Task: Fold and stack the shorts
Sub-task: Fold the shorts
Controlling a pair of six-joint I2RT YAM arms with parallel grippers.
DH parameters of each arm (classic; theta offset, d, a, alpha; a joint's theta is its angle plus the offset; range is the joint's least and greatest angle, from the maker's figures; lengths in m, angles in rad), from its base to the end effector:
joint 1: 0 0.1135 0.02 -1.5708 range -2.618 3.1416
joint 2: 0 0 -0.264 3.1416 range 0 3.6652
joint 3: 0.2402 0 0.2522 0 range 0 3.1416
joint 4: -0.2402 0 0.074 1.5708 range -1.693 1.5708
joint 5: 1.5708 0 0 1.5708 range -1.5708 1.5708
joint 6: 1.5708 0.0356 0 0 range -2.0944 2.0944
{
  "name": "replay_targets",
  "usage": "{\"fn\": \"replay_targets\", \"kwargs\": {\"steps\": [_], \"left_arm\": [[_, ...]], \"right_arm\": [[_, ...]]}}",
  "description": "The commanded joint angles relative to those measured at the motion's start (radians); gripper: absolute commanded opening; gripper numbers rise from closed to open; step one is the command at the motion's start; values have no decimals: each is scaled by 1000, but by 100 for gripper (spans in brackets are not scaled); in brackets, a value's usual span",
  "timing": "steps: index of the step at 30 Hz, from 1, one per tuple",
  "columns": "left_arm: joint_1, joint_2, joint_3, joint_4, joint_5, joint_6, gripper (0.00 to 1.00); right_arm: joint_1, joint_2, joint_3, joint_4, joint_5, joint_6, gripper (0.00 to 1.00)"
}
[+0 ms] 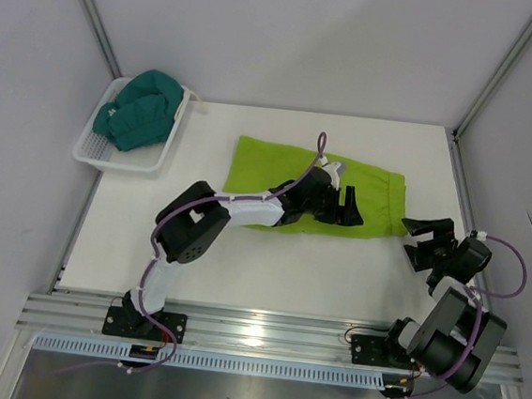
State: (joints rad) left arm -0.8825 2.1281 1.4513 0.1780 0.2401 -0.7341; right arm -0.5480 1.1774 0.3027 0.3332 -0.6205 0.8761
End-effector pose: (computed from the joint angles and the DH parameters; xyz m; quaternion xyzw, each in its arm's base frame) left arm 0.3006 -0.3788 0.1790 0.1243 0.8467 -0.4378 0.2758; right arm 0.1902 -0.0918 0.1548 0.4278 0.7257 0.3387 0.4190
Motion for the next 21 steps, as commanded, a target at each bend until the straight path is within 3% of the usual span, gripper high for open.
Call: {"fn": "replay_targets", "kwargs": {"steps": [1, 5, 12, 21], "left_arm": [[-27, 1, 84, 87, -10, -45, 86], [-29, 16, 132, -29, -70, -18, 86], [-29, 39, 159, -87, -94, -7, 86], [-29, 104, 215, -155, -85, -1, 86]], "right_arm": [[-16, 86, -10, 45, -85, -25, 100], [-17, 187, -13, 121, -104, -17, 99], [-1, 340, -11, 262, -82, 24, 100], [31, 412, 24, 273, 10, 47, 99]]}}
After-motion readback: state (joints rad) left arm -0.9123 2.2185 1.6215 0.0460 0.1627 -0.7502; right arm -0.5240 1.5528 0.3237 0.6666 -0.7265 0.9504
